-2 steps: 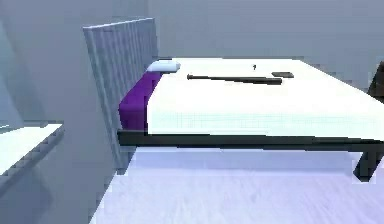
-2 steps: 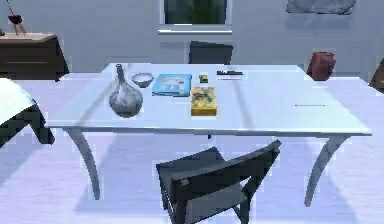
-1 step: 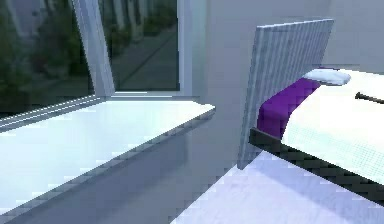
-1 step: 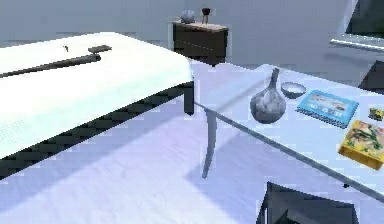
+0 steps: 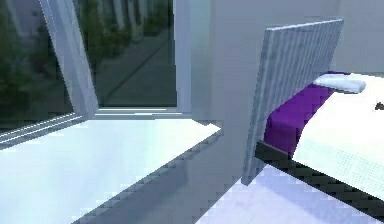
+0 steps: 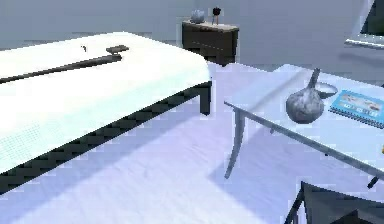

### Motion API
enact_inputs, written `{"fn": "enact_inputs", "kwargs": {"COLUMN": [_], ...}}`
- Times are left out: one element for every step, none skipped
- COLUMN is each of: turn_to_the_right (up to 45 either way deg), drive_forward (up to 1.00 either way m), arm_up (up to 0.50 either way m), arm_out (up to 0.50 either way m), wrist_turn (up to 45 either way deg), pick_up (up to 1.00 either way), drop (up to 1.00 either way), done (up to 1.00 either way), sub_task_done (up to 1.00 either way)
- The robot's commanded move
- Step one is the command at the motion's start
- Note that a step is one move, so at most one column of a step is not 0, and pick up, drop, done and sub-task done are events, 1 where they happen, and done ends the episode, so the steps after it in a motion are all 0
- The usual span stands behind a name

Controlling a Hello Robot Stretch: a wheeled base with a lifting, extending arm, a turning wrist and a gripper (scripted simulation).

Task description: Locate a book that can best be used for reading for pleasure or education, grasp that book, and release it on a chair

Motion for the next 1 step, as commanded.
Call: {"fn": "enact_inputs", "kwargs": {"turn_to_the_right": [45.0], "drive_forward": [0.00], "arm_up": [0.00], "arm_out": [0.00], "wrist_turn": [0.0], "pick_up": [0.00], "drop": [0.00], "done": [0.00], "sub_task_done": [0.00]}}
